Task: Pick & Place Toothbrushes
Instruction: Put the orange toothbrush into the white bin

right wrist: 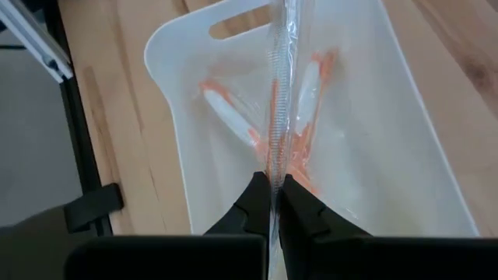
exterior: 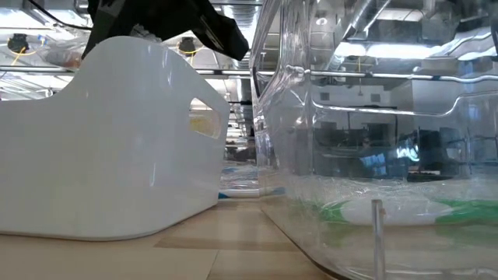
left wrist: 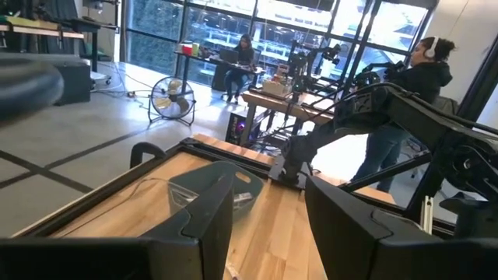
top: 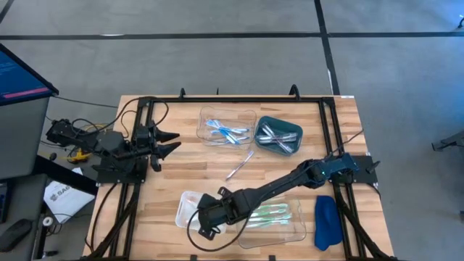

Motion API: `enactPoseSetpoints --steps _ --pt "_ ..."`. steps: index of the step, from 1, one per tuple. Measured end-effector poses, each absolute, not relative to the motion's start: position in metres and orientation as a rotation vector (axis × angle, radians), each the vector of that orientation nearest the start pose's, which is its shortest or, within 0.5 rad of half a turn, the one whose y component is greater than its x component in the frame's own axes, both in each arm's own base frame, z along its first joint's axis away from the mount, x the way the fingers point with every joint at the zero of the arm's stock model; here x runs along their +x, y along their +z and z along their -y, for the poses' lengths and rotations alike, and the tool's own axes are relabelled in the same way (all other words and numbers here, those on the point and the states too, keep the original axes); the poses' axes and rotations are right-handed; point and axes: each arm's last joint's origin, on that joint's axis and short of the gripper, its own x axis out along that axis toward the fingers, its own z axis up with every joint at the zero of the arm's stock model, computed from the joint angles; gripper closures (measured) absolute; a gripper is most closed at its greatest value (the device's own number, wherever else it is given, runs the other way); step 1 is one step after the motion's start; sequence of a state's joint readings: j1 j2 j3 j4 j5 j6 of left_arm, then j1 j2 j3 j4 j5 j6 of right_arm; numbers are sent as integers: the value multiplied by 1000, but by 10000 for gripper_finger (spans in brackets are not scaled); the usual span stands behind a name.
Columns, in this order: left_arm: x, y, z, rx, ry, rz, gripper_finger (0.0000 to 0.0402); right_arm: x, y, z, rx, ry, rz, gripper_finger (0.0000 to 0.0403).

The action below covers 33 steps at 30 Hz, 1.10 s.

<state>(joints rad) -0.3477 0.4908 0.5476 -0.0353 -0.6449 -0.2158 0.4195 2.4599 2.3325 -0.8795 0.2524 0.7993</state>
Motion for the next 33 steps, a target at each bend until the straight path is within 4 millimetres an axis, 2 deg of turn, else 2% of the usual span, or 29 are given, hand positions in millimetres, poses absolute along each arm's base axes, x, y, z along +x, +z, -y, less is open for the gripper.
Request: enactPoseSetpoints --steps 9,17,26,33 --pt "118 304 24 -228 293 54 248 485 216 -207 367 -199 -954 403" --pt "118 304 24 -228 293 56 248 490 201 -206 384 -171 -997 403" --pt "118 304 24 -228 292 56 248 494 166 -202 392 -156 -1122 400" --pt "118 304 24 -228 292 56 248 495 164 -198 388 -171 -1133 392"
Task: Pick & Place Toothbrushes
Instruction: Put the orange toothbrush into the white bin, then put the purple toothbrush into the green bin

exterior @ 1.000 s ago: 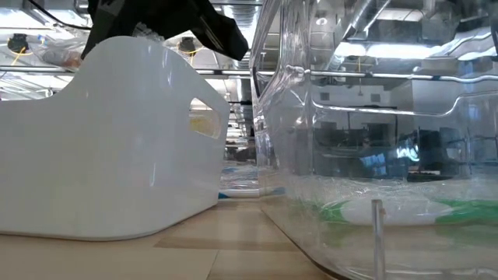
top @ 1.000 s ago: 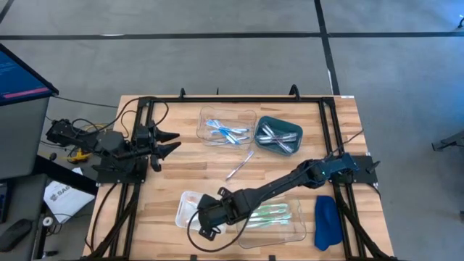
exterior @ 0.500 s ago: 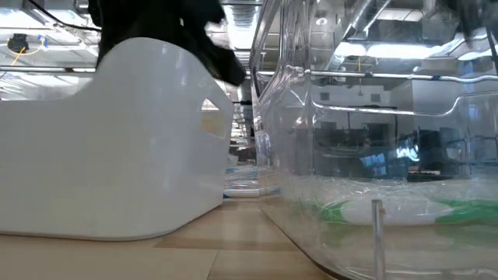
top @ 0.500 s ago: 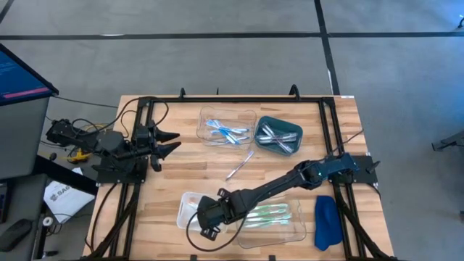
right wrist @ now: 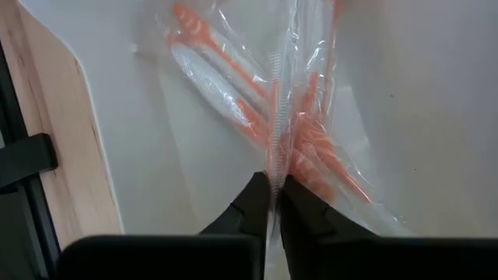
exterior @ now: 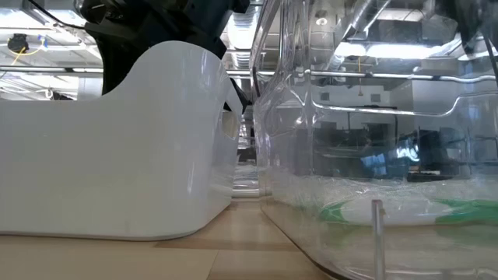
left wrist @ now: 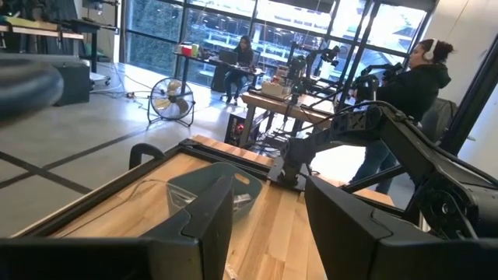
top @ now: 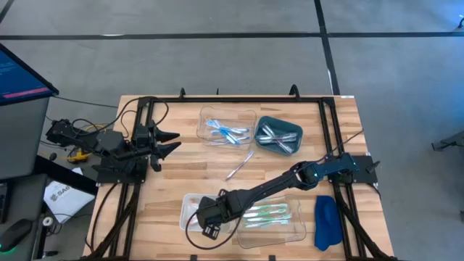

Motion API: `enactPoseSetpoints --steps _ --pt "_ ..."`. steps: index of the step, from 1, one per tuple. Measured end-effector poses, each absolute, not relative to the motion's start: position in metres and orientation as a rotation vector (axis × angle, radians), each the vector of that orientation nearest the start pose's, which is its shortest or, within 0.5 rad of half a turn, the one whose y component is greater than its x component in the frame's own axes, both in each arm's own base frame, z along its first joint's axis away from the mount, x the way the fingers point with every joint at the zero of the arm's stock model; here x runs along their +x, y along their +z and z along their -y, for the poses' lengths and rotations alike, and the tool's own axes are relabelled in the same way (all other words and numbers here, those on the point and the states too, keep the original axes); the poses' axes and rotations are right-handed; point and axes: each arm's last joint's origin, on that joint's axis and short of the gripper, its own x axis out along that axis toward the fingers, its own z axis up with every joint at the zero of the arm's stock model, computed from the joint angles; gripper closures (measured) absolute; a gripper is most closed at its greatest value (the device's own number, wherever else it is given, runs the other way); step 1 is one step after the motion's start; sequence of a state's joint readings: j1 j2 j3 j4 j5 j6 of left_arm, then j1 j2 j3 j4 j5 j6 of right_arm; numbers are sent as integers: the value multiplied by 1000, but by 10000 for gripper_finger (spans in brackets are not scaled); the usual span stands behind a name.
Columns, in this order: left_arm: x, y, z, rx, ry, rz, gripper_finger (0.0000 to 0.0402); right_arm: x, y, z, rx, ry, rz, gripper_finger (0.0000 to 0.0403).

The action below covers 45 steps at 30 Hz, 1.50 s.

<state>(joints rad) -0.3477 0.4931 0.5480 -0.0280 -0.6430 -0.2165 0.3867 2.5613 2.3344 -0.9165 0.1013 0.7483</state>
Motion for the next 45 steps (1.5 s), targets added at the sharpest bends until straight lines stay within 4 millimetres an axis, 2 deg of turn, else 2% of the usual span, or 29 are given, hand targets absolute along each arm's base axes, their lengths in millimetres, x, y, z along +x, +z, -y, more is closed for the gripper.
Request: enactPoseSetpoints --steps 4,16,23,29,34,38,40,45 --pt "118 304 24 -227 291 56 248 495 163 -198 386 -171 -1136 368" --pt "118 304 25 -226 289 55 248 499 167 -199 383 -146 -1102 256" --pt "118 304 24 -226 290 56 248 497 191 -193 385 -133 -1061 215" --pt "118 304 24 -227 293 57 248 493 211 -190 358 -126 -1030 215" --pt "118 304 24 -227 292 57 248 483 237 -181 325 -121 -1032 228" --pt "119 304 25 -225 293 53 248 469 260 -171 276 -165 -1055 242" --pt "121 303 25 -223 293 48 248 454 270 -165 204 -228 -1105 249" --pt "123 303 26 -222 294 45 248 430 300 -158 59 -345 -1080 265"
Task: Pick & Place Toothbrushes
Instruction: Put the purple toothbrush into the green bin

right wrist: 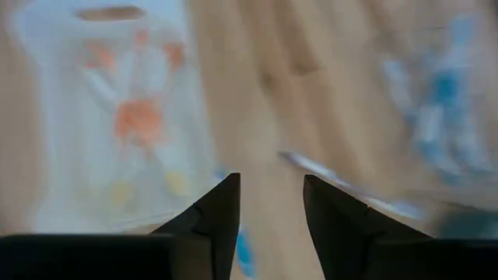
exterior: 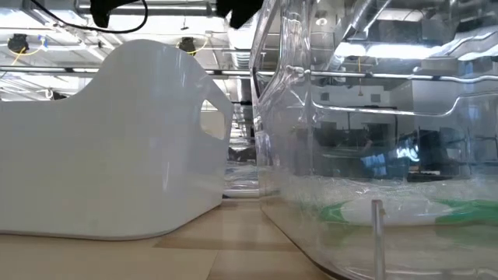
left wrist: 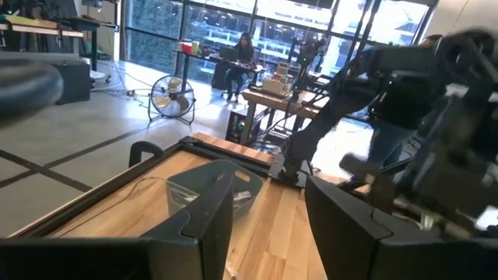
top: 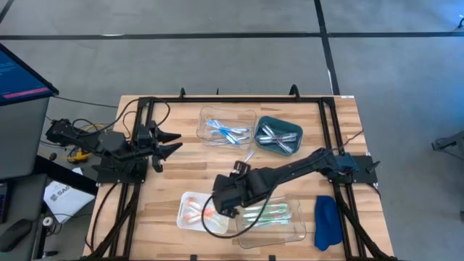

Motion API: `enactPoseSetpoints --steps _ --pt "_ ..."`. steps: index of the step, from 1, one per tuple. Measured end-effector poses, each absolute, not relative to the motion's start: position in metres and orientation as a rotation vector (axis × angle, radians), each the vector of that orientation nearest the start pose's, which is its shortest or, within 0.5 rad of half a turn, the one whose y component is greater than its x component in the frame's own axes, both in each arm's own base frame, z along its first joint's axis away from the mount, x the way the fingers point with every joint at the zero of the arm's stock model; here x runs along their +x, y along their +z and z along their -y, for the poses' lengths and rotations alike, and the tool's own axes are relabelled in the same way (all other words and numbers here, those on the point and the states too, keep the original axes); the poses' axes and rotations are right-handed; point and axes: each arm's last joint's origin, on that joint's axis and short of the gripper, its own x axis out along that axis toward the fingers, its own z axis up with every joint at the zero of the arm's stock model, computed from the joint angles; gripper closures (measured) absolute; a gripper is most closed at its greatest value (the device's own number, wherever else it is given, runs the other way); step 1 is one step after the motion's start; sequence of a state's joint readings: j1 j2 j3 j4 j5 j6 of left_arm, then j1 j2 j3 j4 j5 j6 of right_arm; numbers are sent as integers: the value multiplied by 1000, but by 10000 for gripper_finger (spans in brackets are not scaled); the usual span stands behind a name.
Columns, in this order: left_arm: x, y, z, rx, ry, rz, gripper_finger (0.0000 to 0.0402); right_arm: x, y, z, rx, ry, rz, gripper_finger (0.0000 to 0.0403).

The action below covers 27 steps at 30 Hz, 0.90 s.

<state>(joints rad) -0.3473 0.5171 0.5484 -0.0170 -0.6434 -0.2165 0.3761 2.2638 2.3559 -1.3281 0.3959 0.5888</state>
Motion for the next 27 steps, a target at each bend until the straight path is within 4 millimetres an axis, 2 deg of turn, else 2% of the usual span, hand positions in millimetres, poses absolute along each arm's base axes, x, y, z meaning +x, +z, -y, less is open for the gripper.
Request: enactPoseSetpoints --steps 3,8,15,23,27 --pt "124 303 27 -223 293 46 248 416 311 -153 -36 -421 -1087 275" --pt "125 303 27 -222 292 44 248 403 321 -150 -98 -474 -1101 291" --pt "127 302 28 -220 292 39 248 398 312 -148 -164 -506 -1168 324" --pt "130 300 29 -213 281 25 248 392 301 -151 -254 -546 -1176 397" --pt "132 299 30 -212 263 14 248 378 306 -147 -252 -636 -1116 393"
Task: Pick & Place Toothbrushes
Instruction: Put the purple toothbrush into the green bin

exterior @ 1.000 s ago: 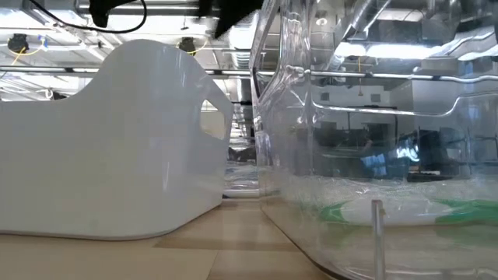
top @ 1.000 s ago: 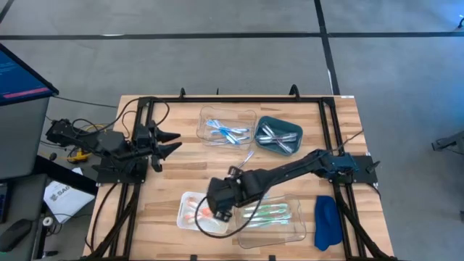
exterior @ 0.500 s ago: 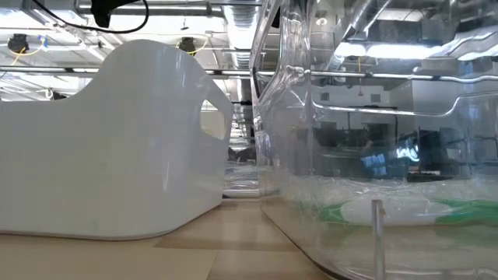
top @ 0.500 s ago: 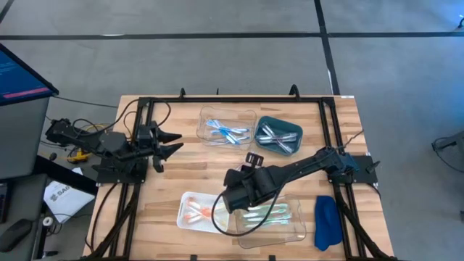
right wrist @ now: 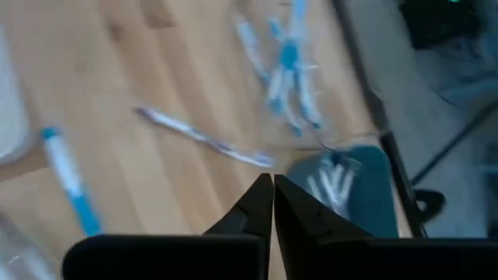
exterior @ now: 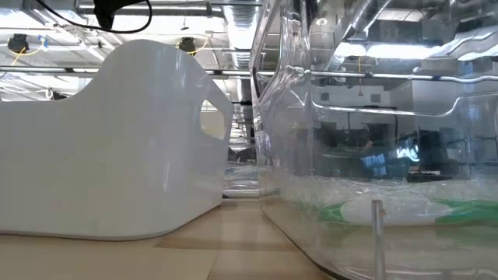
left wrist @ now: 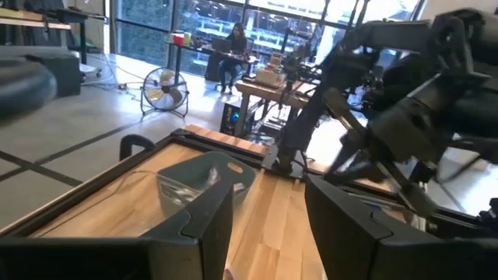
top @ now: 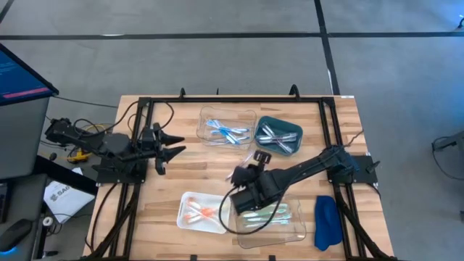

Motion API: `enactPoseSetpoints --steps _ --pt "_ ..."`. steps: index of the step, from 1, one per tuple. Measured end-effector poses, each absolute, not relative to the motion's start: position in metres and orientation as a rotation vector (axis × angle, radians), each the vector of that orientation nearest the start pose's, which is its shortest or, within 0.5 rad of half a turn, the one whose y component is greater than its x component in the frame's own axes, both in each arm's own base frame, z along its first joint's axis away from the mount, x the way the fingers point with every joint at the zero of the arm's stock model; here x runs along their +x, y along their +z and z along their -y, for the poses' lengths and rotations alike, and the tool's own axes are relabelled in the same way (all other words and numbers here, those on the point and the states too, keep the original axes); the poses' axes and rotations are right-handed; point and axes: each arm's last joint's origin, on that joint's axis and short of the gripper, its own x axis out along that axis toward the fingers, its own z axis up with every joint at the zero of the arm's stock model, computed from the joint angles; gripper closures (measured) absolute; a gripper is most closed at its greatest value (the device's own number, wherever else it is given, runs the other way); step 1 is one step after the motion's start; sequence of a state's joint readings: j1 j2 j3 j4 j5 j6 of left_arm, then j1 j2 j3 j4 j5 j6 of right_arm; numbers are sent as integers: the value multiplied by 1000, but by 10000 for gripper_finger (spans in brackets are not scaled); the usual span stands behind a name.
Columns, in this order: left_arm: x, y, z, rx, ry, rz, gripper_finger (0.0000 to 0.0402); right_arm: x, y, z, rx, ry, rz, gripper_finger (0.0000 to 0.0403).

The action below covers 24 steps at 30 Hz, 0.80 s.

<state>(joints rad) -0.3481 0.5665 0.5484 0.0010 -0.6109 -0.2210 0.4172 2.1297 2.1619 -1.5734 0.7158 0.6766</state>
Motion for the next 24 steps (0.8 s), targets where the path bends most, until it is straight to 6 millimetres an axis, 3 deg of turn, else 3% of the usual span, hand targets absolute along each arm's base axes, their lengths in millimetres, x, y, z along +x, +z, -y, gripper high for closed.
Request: enactPoseSetpoints --steps 5,9,18,24 --pt "135 298 32 -228 248 5 248 355 301 -136 -205 -778 -1052 400" --pt "134 298 32 -230 248 6 248 340 286 -131 -144 -786 -1003 401" --pt "134 300 31 -237 248 25 248 331 256 -131 -74 -553 -851 402" --pt "135 300 31 -240 247 30 248 345 255 -110 4 -349 -813 402"
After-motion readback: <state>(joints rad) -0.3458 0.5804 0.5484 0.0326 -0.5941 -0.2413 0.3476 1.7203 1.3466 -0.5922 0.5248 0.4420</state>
